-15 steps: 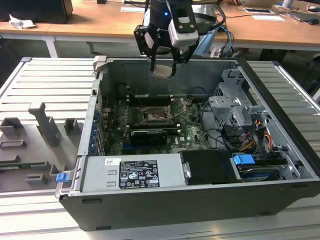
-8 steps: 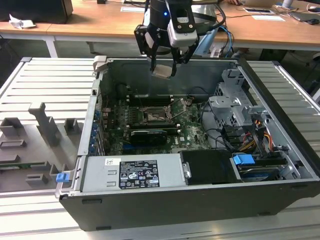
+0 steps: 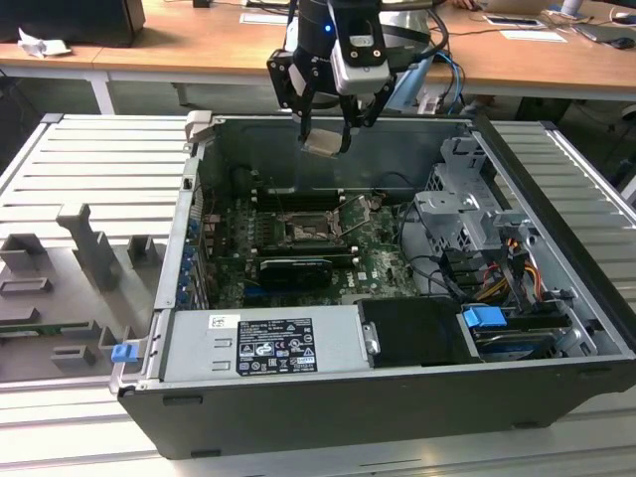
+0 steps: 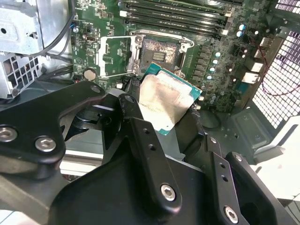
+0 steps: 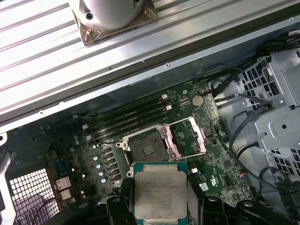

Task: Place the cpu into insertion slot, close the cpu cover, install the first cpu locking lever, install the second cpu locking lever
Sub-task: 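Place the cpu into insertion slot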

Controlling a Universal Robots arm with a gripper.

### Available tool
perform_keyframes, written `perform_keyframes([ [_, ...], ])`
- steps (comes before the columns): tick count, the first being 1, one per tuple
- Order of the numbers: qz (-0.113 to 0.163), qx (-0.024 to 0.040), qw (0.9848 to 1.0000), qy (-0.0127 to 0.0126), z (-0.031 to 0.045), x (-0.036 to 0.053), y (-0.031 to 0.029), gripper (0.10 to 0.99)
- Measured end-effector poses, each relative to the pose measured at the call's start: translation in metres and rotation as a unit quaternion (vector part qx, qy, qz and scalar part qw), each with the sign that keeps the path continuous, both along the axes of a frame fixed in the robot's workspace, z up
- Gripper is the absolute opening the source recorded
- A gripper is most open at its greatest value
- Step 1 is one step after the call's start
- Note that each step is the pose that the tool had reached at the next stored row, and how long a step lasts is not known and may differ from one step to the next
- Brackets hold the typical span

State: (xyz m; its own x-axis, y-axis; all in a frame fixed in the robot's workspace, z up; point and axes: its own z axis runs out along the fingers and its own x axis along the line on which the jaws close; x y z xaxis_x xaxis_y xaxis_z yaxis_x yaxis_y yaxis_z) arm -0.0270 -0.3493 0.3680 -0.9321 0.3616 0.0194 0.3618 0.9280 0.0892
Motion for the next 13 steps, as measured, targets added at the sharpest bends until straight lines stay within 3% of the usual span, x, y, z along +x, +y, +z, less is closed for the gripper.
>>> perform_keyframes([
  [13, -0.009, 0.0, 1.0, 0.0, -0.0008, 0.0, 0.0, 0.541],
])
